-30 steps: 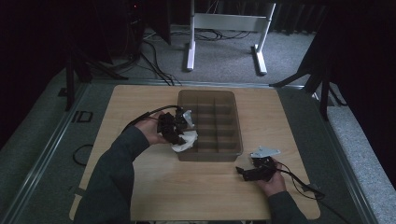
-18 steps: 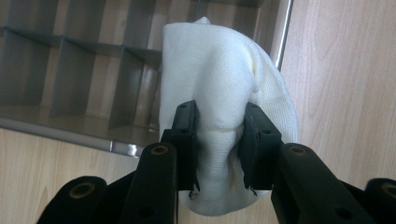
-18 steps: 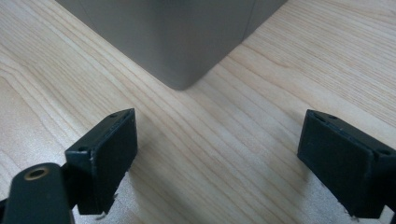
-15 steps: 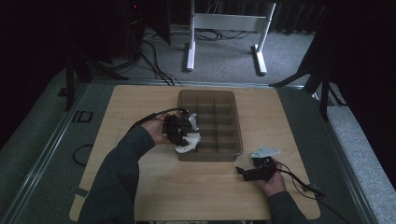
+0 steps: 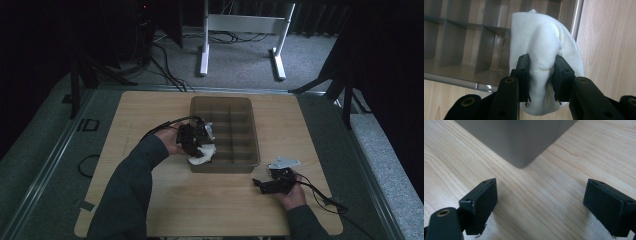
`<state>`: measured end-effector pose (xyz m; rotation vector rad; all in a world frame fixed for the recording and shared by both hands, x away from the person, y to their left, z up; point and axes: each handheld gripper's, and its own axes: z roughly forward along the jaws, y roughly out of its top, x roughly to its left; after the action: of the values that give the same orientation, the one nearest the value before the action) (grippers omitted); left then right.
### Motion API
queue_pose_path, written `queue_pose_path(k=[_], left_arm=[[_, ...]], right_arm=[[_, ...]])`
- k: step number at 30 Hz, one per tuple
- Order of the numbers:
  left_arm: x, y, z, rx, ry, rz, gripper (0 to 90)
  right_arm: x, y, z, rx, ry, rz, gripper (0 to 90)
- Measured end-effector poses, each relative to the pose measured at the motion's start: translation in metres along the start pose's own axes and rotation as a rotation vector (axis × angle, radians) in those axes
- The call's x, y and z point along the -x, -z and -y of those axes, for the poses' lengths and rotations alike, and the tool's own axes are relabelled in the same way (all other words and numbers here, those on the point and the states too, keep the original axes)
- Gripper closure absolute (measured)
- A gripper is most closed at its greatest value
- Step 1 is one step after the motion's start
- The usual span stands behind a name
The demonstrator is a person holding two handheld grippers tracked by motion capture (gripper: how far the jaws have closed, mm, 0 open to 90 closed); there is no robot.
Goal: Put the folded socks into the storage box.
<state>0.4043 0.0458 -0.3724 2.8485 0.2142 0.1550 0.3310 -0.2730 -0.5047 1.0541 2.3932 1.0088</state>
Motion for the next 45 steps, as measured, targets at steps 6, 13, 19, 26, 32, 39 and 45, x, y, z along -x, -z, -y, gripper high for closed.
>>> queue_pose_path(k=[6, 13, 19, 26, 32, 39, 45], left_arm=[[-0.001, -0.004, -0.002, -0.006, 0.006, 0.014, 70.3], [-0.003, -0.007, -0.003, -0.013, 0.012, 0.023, 70.4], [-0.006, -0.01, -0.003, -0.015, 0.027, 0.04, 70.4], [-0.009, -0.016, -0.004, -0.024, 0.038, 0.045, 70.5], [-0.01, -0.022, -0.005, -0.038, 0.043, 0.057, 70.5], [-0.01, -0.034, -0.008, -0.081, 0.035, 0.063, 70.6], [-0.012, -0.039, -0.007, -0.081, 0.049, 0.081, 70.6]], right_arm=[[0.0, 0.0, 0.0, -0.001, 0.001, 0.0, 11.7], [0.0, 0.0, 0.0, -0.001, 0.001, 0.0, 11.6], [0.0, 0.0, 0.0, 0.0, 0.0, 0.0, 11.6], [0.0, 0.0, 0.0, -0.001, 0.0, 0.0, 11.6], [0.0, 0.0, 0.0, -0.002, -0.001, 0.0, 11.6], [0.0, 0.0, 0.0, -0.002, -0.001, 0.0, 11.6], [0.0, 0.0, 0.0, -0.001, -0.001, -0.001, 11.6]])
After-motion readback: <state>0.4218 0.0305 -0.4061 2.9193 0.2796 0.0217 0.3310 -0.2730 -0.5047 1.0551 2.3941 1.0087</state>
